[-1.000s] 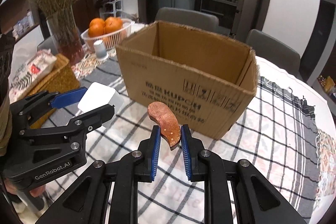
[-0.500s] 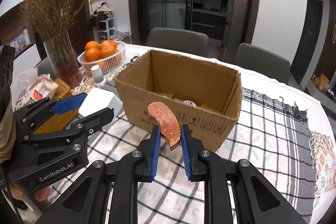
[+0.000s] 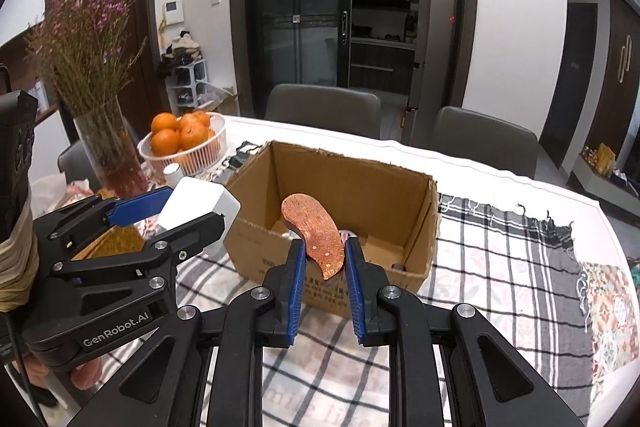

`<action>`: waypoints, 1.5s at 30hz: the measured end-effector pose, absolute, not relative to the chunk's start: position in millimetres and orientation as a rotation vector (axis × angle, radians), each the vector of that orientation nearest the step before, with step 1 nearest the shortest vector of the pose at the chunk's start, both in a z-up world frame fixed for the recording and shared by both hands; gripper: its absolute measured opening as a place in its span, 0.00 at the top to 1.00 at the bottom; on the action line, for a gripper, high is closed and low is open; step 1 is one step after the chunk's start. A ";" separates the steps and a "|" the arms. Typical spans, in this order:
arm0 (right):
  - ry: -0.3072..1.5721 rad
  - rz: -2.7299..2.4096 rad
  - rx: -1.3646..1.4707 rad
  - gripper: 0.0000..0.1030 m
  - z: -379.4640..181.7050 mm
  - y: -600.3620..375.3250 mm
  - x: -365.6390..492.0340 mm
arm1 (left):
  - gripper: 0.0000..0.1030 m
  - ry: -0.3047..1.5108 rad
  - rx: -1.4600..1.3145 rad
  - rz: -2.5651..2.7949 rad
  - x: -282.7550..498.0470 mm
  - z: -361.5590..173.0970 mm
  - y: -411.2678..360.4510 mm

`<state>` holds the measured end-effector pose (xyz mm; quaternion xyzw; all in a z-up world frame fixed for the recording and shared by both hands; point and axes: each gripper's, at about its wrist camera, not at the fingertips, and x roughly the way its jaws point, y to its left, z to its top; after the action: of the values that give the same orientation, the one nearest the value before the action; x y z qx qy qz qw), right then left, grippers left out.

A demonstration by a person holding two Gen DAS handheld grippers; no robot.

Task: Organize rigid objects
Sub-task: 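Carry the charger with the left tool while the right carries the comb over the box, then open both tools dropping the charger and comb into the box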

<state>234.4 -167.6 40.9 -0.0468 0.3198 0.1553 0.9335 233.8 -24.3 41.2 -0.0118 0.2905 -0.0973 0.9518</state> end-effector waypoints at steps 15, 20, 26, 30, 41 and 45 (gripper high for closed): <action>0.616 0.289 -0.071 0.79 62.3 -171.4 259.3 | 0.47 0.553 0.001 -0.223 264.2 68.6 -29.6; 0.612 0.279 -0.074 0.79 67.4 -171.2 271.3 | 0.47 0.562 0.000 -0.229 278.3 71.2 -30.2; 0.626 0.274 -0.085 0.79 67.1 -169.0 286.6 | 0.47 0.578 0.008 -0.229 295.2 70.5 -30.2; 0.641 0.275 -0.086 0.79 64.0 -168.4 297.6 | 0.47 0.592 0.018 -0.227 303.7 67.6 -30.8; 0.699 0.275 -0.089 0.79 45.4 -166.4 325.1 | 0.47 0.674 0.033 -0.234 332.5 47.7 -34.0; 0.726 0.271 -0.084 0.79 36.0 -167.1 334.2 | 0.46 0.730 0.037 -0.247 346.1 39.5 -37.8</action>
<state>334.2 -167.1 36.0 -0.0412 0.3539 0.1320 0.9250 346.1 -37.8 39.5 0.0178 0.3559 -0.1205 0.9265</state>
